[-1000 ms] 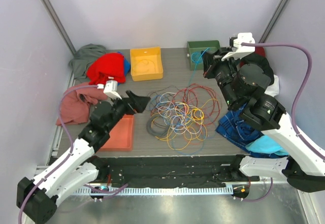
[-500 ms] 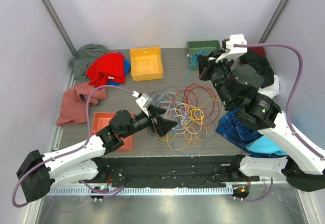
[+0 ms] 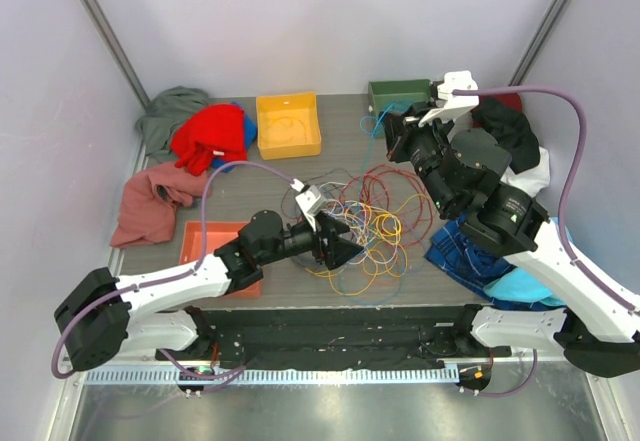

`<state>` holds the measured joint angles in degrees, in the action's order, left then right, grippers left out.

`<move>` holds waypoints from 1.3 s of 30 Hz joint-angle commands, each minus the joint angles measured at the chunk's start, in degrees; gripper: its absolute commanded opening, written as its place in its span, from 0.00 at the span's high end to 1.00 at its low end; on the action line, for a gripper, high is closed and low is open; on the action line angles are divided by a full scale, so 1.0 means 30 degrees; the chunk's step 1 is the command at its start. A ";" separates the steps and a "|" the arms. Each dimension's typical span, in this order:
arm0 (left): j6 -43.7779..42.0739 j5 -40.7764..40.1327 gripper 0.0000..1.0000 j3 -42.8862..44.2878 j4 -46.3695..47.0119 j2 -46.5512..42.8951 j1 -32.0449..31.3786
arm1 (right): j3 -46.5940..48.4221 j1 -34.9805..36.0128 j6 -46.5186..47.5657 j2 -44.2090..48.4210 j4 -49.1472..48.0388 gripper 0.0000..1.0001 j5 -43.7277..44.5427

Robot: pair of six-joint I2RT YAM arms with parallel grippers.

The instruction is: Untangle the cables

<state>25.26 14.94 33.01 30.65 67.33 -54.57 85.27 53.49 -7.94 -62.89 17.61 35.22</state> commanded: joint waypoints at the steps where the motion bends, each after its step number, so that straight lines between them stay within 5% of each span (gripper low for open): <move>1: 0.0194 -0.0579 0.10 0.0598 0.0947 -0.0644 -0.0122 | -0.0037 -0.0048 -0.0164 0.0457 -0.0830 0.99 -0.0052; 2: 0.0137 -0.1136 0.01 0.0249 0.0857 -0.1024 -0.0093 | -0.0065 -0.0019 -0.0135 0.0515 -0.0830 0.99 -0.0051; 13: -0.1387 -0.2844 0.00 -0.1132 -0.2219 -0.6651 -0.0122 | 0.0052 -0.0048 -0.0135 0.0574 -0.0829 0.99 0.0008; 22: -0.0538 -0.0733 0.00 -0.0635 -0.0640 -0.3436 -0.0122 | 0.0783 -0.0019 -0.0750 -0.0041 -0.0829 0.99 -0.0929; 33: 0.0370 0.1025 0.15 0.0157 0.0827 -0.1321 -0.0268 | 0.0989 -0.0048 -0.0809 -0.0071 -0.0741 0.99 -0.1135; 39: 0.0341 0.0675 0.07 -0.0281 0.0798 -0.2343 -0.0356 | 0.0960 -0.0048 -0.0779 -0.0041 -0.0683 0.99 -0.1105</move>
<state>26.11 16.32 31.09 29.15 63.22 -55.29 85.95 53.49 -9.89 -63.68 17.63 32.21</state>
